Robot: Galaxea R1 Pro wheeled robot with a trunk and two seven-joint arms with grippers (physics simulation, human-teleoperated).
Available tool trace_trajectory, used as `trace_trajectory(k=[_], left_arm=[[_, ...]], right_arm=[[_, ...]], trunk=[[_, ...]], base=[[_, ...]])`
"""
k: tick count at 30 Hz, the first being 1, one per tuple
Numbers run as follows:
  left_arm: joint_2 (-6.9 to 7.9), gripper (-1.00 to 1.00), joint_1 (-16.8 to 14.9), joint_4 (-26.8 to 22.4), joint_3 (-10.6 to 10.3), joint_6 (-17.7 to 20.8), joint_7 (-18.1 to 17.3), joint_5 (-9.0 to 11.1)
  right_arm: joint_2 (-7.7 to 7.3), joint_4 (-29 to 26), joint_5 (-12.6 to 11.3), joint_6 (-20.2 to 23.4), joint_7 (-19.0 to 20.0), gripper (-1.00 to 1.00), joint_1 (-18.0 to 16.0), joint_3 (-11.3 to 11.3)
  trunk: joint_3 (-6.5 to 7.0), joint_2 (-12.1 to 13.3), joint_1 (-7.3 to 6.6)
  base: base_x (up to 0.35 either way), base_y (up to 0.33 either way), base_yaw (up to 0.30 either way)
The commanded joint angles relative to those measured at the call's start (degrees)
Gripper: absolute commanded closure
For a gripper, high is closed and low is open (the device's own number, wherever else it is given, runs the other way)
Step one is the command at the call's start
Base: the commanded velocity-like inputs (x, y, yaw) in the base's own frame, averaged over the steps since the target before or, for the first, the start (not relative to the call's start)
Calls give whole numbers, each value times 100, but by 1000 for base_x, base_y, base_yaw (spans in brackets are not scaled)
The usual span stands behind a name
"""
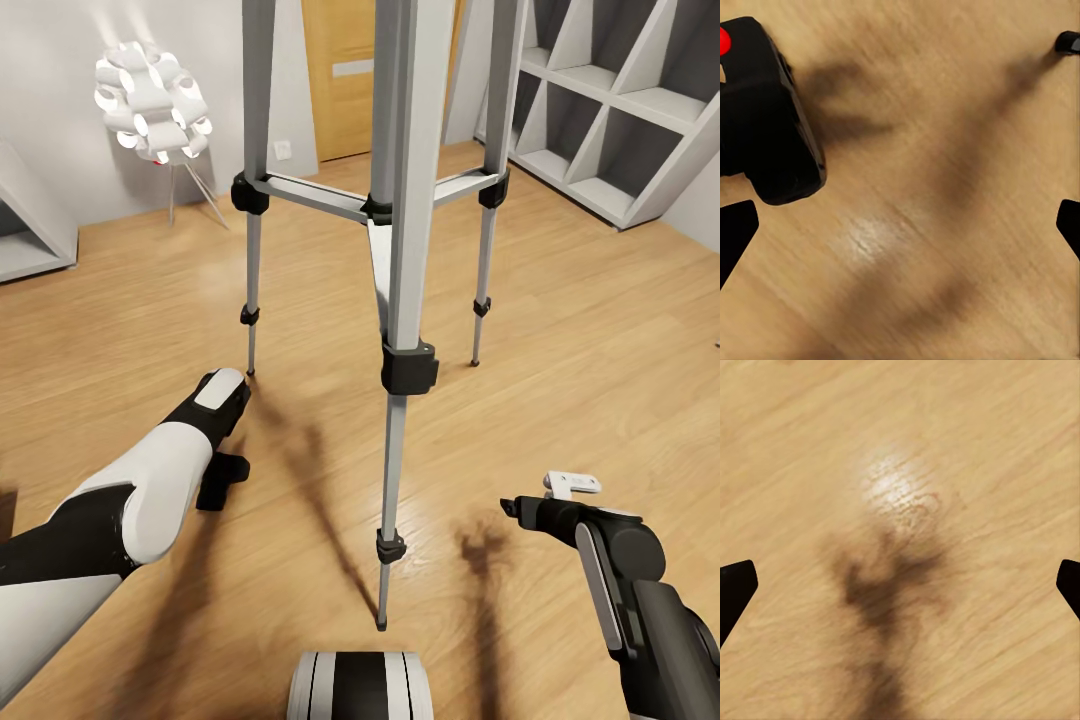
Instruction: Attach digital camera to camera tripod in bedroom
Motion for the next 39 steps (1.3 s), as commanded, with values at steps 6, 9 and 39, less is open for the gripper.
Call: trace_trajectory(k=[6, 9, 39], left_arm=[[2, -100, -4, -13, 0, 20, 2, 17], [3, -100, -2, -13, -1, 21, -4, 17], [4, -100, 32, -11, 9, 8, -102, 36]], right_arm=[[0, -8, 14, 25, 34, -100, -1, -6], [1, -8, 14, 25, 34, -100, 0, -4], [4, -8, 14, 25, 34, -100, 1, 9]], trunk=[[-26, -3, 2], [-92, -7, 9], [-336, -21, 38]], base=[[0, 0, 0], [0, 0, 0], [0, 0, 0]])
